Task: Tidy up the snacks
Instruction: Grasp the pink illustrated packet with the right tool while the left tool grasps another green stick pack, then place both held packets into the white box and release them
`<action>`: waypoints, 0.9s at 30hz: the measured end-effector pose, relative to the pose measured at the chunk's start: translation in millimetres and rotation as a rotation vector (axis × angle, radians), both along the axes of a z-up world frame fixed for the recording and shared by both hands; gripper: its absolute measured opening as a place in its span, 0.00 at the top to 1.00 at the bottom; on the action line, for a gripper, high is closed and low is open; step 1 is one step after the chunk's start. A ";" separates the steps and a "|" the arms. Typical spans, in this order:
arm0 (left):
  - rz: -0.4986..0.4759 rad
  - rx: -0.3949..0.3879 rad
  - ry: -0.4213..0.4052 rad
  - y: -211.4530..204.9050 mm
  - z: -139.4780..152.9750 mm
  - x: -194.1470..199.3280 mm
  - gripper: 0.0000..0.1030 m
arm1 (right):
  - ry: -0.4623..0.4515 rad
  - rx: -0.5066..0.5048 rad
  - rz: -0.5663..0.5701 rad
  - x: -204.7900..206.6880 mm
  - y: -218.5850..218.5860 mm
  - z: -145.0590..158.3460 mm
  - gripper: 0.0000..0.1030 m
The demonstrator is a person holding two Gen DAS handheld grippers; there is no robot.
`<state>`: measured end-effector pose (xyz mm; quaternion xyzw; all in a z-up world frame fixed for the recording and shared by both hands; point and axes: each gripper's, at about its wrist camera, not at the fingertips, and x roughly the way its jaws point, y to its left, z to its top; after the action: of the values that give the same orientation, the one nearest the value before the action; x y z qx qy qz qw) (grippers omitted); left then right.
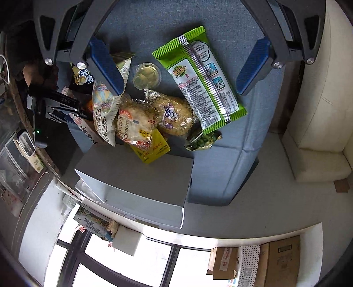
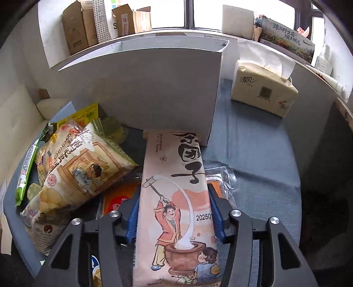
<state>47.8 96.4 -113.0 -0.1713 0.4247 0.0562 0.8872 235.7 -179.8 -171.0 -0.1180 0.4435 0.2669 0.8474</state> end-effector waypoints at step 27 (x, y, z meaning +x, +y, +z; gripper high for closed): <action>0.216 0.121 0.282 2.3 -71.5 57.2 0.30 | -0.038 0.235 -0.080 -54.3 -55.4 65.0 0.44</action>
<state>105.0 98.7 -184.5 -0.1525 0.5200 0.2000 0.8163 181.4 -235.2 -106.0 -0.0050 0.3975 0.2805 0.8737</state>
